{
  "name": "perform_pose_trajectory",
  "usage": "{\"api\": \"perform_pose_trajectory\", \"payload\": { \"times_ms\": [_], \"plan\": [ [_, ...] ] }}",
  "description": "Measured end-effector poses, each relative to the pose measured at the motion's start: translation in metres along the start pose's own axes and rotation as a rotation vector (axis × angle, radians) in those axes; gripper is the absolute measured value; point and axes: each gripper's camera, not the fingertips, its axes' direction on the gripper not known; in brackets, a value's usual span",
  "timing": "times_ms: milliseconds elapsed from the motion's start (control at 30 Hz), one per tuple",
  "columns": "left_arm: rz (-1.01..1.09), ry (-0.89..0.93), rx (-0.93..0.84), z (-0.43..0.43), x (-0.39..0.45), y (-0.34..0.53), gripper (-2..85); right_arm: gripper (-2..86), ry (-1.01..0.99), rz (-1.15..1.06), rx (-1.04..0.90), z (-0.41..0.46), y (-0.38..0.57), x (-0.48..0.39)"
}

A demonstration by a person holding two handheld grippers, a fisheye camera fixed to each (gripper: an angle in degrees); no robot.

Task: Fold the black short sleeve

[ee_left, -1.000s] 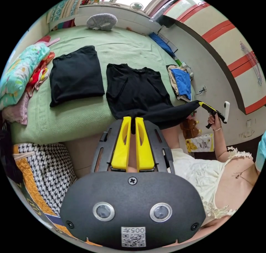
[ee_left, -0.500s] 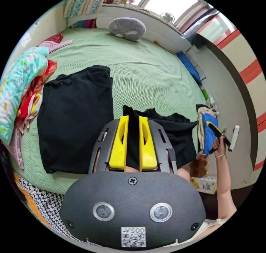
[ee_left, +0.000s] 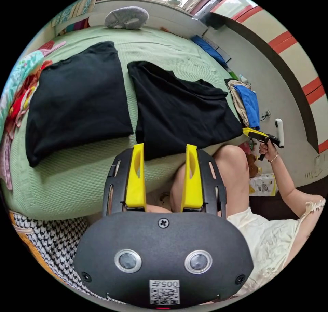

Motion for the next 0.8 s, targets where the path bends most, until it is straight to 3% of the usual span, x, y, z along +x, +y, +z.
{"api": "perform_pose_trajectory", "payload": {
  "times_ms": [200,300,467,633,800],
  "plan": [
    [-0.120,-0.037,-0.089,0.041,-0.019,-0.028,4.3,2.7,0.087,0.011,-0.043,0.019,-0.032,-0.021],
    [-0.073,-0.034,-0.029,0.026,-0.016,-0.030,2.0,-0.6,0.106,-0.024,0.004,0.002,-0.036,-0.027],
    [-0.037,0.014,0.005,0.014,-0.023,-0.019,1.2,-1.2,0.090,-0.032,0.034,-0.011,-0.030,-0.022],
    [-0.129,0.043,-0.105,0.065,-0.057,-0.004,1.1,0.6,0.067,0.044,-0.049,0.032,-0.028,-0.011],
    [-0.097,-0.005,-0.005,0.050,-0.059,-0.008,1.3,3.2,0.086,-0.007,0.015,0.012,-0.038,-0.020]
  ]
}}
